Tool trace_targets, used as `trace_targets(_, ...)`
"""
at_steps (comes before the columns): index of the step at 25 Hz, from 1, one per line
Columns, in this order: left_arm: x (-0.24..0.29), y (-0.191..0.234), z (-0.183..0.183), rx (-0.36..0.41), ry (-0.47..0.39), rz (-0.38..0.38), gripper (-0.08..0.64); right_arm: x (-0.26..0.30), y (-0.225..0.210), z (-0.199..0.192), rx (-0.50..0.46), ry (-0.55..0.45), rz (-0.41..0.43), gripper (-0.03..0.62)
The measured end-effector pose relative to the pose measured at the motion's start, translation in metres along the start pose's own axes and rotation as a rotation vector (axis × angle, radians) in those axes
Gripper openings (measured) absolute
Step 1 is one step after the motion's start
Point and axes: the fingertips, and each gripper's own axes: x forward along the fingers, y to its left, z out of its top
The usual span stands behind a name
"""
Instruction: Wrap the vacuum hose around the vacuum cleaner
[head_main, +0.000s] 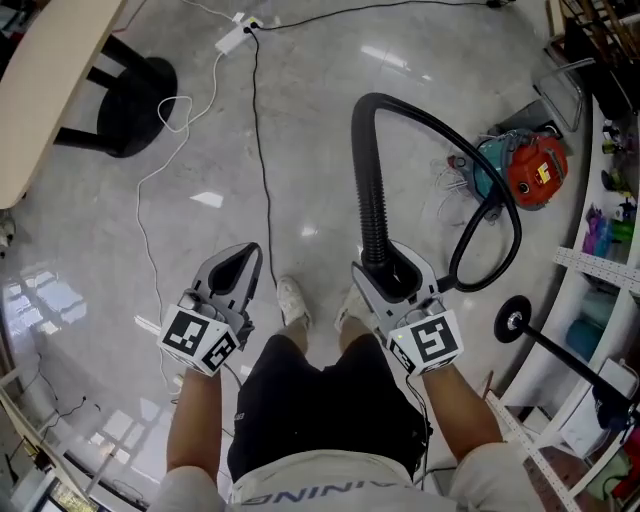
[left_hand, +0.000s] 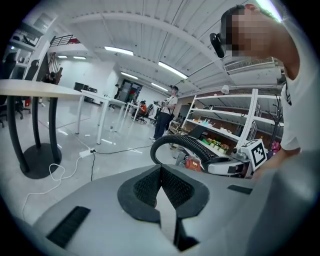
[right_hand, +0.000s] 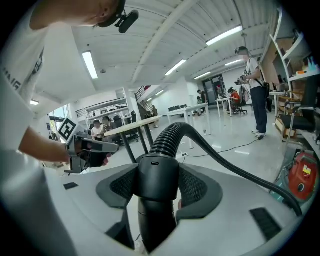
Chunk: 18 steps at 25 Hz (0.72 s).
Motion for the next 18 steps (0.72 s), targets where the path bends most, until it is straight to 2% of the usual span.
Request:
trace_targets(5, -0.044, -0.039, 0.076, 0.045, -0.064, -0.014, 0.017, -0.049, 0.023, 0.067, 0.072, -0.028, -0.068, 0.247)
trace_targets(9, -0.08, -0.061, 0.128, 0.092, -0.106, -0.027, 0.017, -0.08, 0.037, 0.119, 0.085, -0.06, -0.125, 0.247)
trace_targets(14, -0.123, -0.076, 0.176, 0.136, -0.136, -0.062, 0.017, -0.115, 0.056, 0.181, 0.084, -0.125, -0.198, 0.248)
trace_targets(18, -0.136, -0.093, 0.2, 0.159, -0.158, -0.114, 0.017, -0.146, 0.055, 0.211, 0.1, -0.187, -0.264, 0.249)
